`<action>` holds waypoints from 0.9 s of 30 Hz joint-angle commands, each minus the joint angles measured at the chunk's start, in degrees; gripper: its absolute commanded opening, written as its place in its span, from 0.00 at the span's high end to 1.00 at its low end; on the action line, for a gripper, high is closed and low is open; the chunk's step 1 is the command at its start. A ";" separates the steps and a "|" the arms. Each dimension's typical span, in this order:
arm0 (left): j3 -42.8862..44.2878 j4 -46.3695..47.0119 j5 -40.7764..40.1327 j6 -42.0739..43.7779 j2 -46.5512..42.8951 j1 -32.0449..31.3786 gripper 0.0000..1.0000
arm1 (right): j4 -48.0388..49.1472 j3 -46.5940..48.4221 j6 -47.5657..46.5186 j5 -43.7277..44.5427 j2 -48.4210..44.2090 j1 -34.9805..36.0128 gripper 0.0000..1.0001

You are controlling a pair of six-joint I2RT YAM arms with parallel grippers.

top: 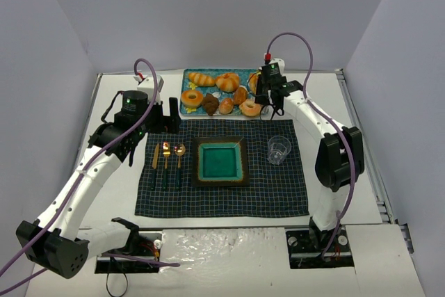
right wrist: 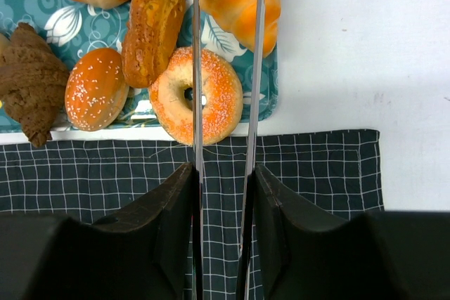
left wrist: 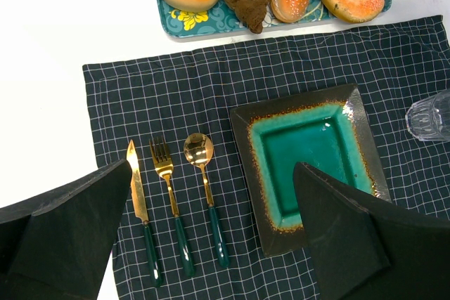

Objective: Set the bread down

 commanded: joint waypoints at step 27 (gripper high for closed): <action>0.79 3.63 -1.12 1.09 0.25 -1.07 0.03 | -1.03 -8.22 2.64 -7.86 -26.46 6.59 1.00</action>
